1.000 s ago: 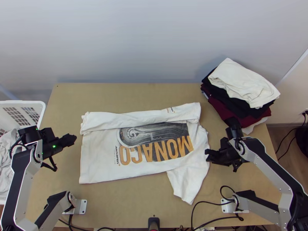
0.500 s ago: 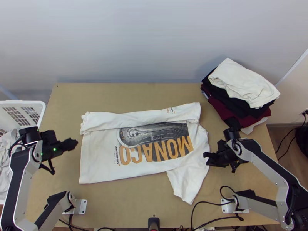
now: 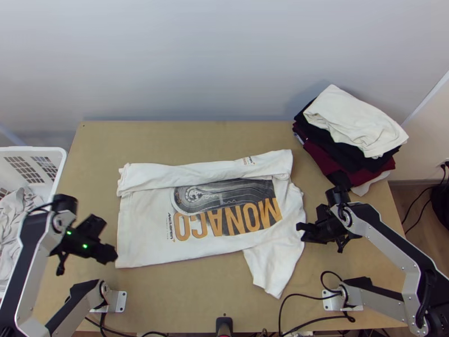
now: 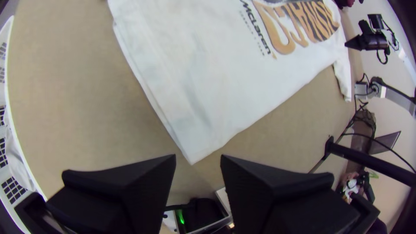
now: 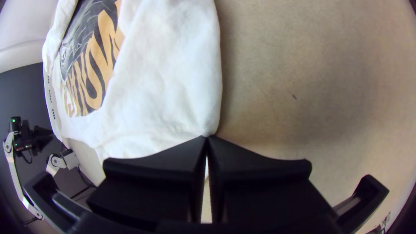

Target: Fold the t-shirt

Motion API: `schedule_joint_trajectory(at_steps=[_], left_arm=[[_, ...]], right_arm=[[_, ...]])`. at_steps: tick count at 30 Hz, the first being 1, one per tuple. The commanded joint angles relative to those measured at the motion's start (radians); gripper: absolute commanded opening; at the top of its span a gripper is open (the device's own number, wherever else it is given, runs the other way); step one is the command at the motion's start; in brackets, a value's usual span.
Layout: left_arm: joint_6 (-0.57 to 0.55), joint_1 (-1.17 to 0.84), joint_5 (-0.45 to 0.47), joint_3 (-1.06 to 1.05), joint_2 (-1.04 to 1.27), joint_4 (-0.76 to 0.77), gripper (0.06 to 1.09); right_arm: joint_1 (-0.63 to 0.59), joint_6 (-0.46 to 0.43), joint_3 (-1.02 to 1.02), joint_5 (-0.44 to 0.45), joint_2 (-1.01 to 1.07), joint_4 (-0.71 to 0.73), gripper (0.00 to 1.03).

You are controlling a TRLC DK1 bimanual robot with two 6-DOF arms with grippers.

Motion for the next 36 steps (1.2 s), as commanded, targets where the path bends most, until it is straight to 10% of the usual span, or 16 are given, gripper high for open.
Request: schedule_joint_trajectory(at_steps=[1, 14, 19, 36], left_arm=[[0.002, -0.031, -0.020, -0.076, 0.022, 0.048, 0.60], [-0.014, -0.078, -0.047, -0.129, 0.180, 0.130, 0.59], [-0.019, -0.101, -0.038, -0.132, 0.190, 0.160, 0.10], [0.125, 0.121, -0.018, -0.069, 0.239, 0.189, 0.10]], right_arm=[[0.009, -0.012, -0.036, -0.001, 0.007, 0.006, 0.03], [0.020, -0.014, -0.042, -0.001, -0.006, 0.006, 0.03], [0.021, -0.014, -0.042, 0.001, -0.009, 0.006, 0.03], [-0.065, -0.078, -0.035, 0.010, -0.035, -0.004, 0.03]])
